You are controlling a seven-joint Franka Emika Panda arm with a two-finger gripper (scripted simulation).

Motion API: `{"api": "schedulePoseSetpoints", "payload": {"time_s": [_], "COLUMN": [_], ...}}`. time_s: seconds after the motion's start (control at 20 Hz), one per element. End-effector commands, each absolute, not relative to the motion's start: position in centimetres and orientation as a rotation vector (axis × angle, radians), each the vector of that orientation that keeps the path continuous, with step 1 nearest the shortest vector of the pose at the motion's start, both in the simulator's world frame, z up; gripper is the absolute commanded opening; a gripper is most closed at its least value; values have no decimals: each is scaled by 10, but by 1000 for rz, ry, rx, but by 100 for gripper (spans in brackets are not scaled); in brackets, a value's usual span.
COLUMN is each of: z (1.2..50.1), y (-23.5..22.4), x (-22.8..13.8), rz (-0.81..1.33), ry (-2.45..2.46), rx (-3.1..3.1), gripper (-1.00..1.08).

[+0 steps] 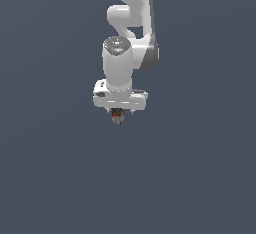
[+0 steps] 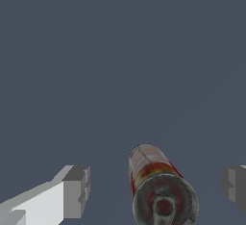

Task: Pick up the object and move it to a goal position.

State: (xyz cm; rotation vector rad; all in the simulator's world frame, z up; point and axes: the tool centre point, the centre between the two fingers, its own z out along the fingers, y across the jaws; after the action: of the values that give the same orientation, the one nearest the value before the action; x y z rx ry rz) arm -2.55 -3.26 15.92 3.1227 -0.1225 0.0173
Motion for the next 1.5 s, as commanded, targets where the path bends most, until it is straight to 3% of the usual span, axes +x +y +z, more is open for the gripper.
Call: {"api": "schedulePoseSetpoints", "payload": {"time_s": [0.0,0.6,1.05,1.45], "z": [152,129,123,88], "y": [-37,-52,-52,-52], "x": [-38,-84,-86,-88], "rz": [13,1,0,0], "ry": [-170,-338,-345,-348], "rx": [3124,3123,3122,3122], "gripper": [100,100,100,100]}}
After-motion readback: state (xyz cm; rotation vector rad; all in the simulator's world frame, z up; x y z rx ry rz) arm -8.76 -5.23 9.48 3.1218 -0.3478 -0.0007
